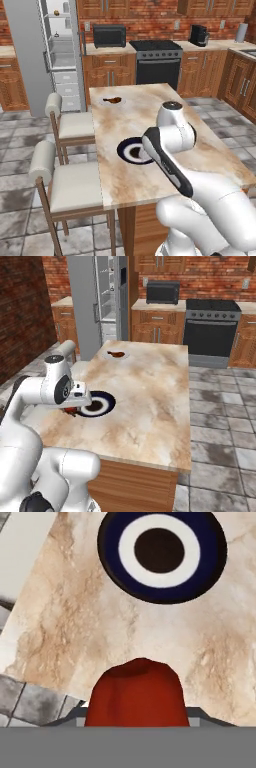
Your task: Transport the chicken drumstick and bell pepper to the fridge. Place the chicken drumstick on the rack containing meat and place the bell pepper on the rack containing the vegetable, ensuring meats and vegetables are on different racks.
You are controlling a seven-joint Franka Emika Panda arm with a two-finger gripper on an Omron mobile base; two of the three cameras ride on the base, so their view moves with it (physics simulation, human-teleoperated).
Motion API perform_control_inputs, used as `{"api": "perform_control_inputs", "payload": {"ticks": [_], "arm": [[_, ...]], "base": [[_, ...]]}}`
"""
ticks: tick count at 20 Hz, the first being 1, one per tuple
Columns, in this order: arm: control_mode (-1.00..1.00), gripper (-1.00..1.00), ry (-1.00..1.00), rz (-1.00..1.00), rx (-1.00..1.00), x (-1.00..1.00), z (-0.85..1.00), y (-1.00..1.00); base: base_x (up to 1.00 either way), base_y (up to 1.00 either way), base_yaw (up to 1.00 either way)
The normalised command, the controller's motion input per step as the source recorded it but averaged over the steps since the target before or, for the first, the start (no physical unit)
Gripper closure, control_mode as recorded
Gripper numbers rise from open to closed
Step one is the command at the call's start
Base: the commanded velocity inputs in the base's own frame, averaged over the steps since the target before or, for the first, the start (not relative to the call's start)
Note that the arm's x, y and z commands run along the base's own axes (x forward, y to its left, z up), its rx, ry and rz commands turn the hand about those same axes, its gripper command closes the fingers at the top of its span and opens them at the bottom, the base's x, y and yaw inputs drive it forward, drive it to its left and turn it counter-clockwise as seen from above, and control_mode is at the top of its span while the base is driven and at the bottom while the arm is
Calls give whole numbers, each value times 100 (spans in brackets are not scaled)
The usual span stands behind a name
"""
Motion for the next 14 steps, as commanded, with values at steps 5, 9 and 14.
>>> {"api": "perform_control_inputs", "payload": {"ticks": [5, 9, 14], "arm": [[-100, 100, -3, -30, 4, -100, 34, -5], [-100, 100, -12, -14, 3, -100, 80, 0], [-100, 100, -22, -2, 0, -91, 100, 0]], "base": [[0, 0, 0], [0, 0, 0], [0, 0, 0]]}}
